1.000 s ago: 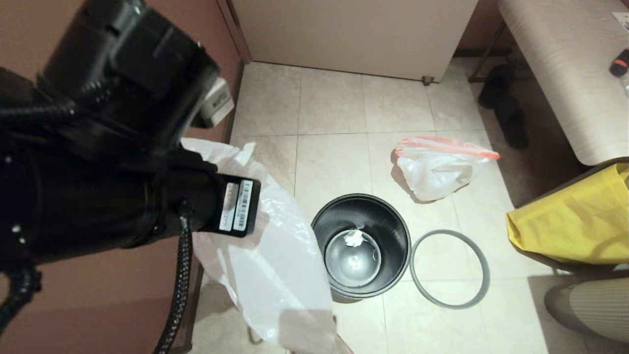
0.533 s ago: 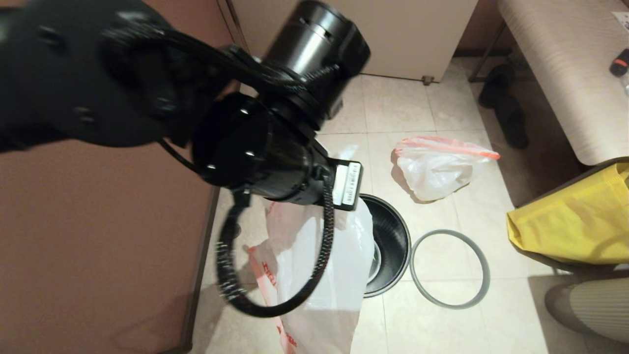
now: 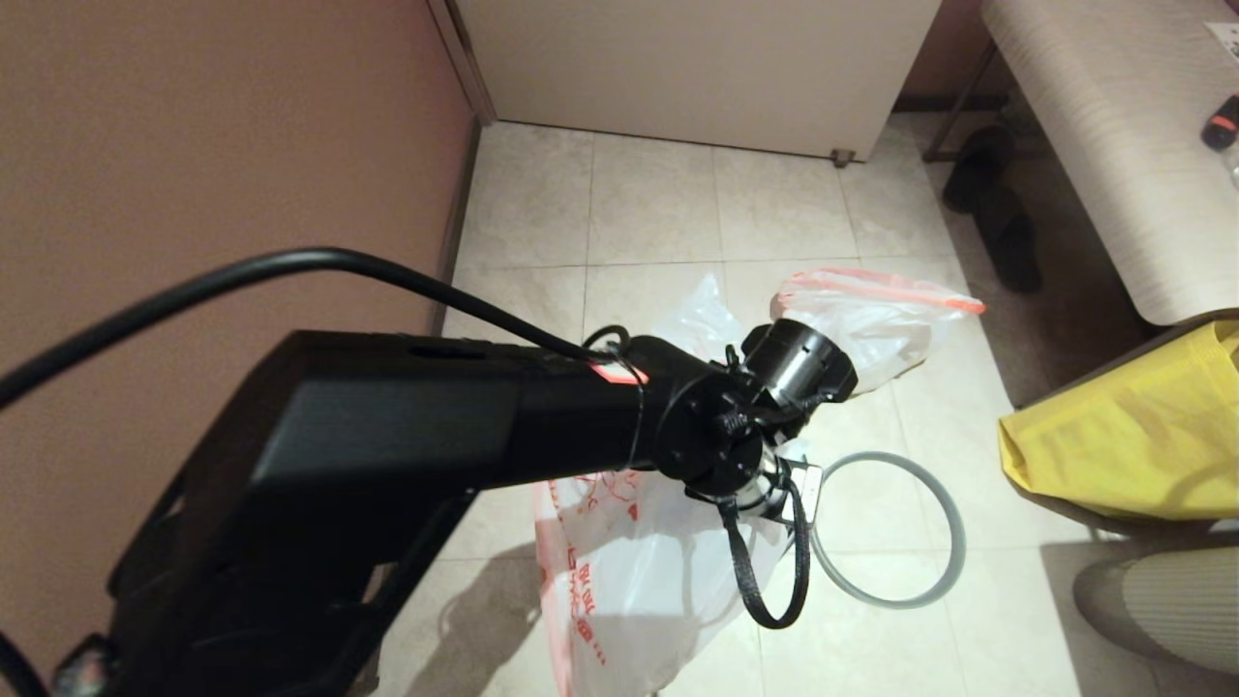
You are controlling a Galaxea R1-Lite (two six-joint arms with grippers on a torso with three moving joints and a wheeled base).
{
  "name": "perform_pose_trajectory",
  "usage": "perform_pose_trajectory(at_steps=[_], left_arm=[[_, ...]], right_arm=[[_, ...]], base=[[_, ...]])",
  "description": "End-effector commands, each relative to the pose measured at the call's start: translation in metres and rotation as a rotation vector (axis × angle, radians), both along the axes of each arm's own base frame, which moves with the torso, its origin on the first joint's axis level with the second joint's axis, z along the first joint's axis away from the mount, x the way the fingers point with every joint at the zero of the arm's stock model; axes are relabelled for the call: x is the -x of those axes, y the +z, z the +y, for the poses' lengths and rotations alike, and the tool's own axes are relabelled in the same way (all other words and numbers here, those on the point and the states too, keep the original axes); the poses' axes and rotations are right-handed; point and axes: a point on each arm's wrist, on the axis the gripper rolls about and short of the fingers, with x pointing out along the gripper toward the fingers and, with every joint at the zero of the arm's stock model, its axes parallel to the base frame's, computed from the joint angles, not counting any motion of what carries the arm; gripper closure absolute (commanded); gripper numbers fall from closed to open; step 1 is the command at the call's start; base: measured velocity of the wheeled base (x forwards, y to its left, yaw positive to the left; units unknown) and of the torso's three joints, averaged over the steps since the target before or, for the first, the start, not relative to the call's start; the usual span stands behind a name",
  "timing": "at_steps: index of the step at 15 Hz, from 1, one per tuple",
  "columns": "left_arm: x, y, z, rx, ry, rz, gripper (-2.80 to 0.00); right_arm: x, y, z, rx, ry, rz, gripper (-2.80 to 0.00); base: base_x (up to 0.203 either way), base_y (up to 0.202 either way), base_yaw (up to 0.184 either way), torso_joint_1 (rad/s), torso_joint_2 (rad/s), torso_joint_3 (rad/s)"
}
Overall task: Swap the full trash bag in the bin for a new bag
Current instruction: Put the new garbage bag on the trash can
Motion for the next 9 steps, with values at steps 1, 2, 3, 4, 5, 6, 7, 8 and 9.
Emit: perform_pose_trajectory(at_steps=[1, 2, 3, 4, 5, 6, 7, 8, 9], left_arm=[[-0.020, -0.068, -0.016, -0.072, 0.017, 0.027, 0.00], [-0.033, -0.085, -0.021, -0.046, 0.031, -0.025, 0.00], [-0.048, -0.101, -0.026, -0.007, 0.053, -0.103, 0.00], [-0.064, -0.120, -0.027, 0.006, 0.074, -0.193, 0.00], [-0.079, -0.140, -0.026, -0.017, 0.084, -0.285, 0.00], [-0.094, -0.154, -0.022, -0.031, 0.094, -0.380, 0.00], [-0.105, -0.164, -0.019, -0.035, 0.110, -0.469, 0.00], [-0.116, -0.180, -0.014, -0.068, 0.114, -0.542, 0.00], [-0.124, -0.196, -0.007, -0.125, 0.103, -0.592, 0.00]], right_arm=[[0.000, 0.000, 0.000, -0.001, 0.000, 0.001, 0.00], [0.000, 0.000, 0.000, -0.001, 0.000, 0.001, 0.00], [0.000, 0.000, 0.000, -0.001, 0.000, 0.001, 0.00], [0.000, 0.000, 0.000, -0.001, 0.000, 0.001, 0.00], [0.000, 0.000, 0.000, -0.001, 0.000, 0.001, 0.00], [0.000, 0.000, 0.000, -0.001, 0.002, 0.001, 0.00], [0.000, 0.000, 0.000, -0.001, 0.000, 0.001, 0.00], [0.000, 0.000, 0.000, -0.001, 0.000, 0.001, 0.00], [0.000, 0.000, 0.000, -0.001, 0.000, 0.001, 0.00]], base=[[0.000, 0.000, 0.000, 0.000, 0.00, 0.000], [0.000, 0.000, 0.000, 0.000, 0.00, 0.000], [0.000, 0.000, 0.000, 0.000, 0.00, 0.000], [0.000, 0.000, 0.000, 0.000, 0.00, 0.000], [0.000, 0.000, 0.000, 0.000, 0.00, 0.000], [0.000, 0.000, 0.000, 0.000, 0.00, 0.000], [0.000, 0.000, 0.000, 0.000, 0.00, 0.000], [0.000, 0.000, 0.000, 0.000, 0.00, 0.000], [0.000, 0.000, 0.000, 0.000, 0.00, 0.000]])
